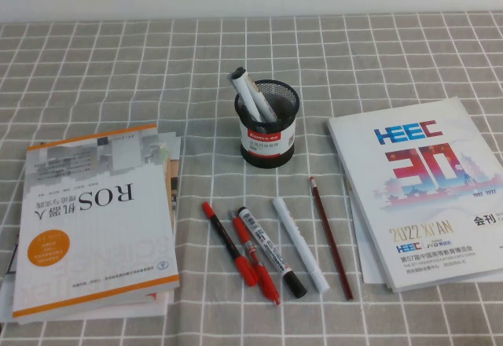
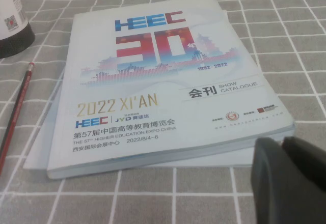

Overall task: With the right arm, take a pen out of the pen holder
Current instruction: 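Take a marker out of the pen holder and lay it on the table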

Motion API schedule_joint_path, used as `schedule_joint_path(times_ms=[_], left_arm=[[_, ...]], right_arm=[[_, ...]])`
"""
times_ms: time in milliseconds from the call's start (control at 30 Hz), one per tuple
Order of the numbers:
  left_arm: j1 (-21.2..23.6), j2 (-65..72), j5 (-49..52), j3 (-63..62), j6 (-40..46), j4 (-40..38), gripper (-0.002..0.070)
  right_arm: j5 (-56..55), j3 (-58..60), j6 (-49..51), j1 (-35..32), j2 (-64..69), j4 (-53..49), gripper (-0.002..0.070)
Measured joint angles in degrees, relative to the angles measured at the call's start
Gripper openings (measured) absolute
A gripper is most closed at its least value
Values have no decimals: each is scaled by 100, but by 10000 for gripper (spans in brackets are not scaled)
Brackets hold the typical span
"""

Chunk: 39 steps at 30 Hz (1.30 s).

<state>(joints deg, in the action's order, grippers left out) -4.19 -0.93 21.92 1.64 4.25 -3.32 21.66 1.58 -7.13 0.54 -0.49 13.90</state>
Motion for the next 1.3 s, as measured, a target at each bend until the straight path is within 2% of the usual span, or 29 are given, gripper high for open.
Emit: schedule_joint_path(times_ms=[300,900,1133,1300], left_arm=[[0,0,0,0,0,0,-4],[0,0,0,0,0,0,-4],[0,0,0,0,0,0,-4],[0,0,0,0,0,0,-4]], right_arm=[[-98,0,0,0,0,347,-13],[-1540,0,0,0,0,3077,-13],[-1637,0,0,0,0,3265,-13],[-1081,-73,0,0,0,3279,-13]])
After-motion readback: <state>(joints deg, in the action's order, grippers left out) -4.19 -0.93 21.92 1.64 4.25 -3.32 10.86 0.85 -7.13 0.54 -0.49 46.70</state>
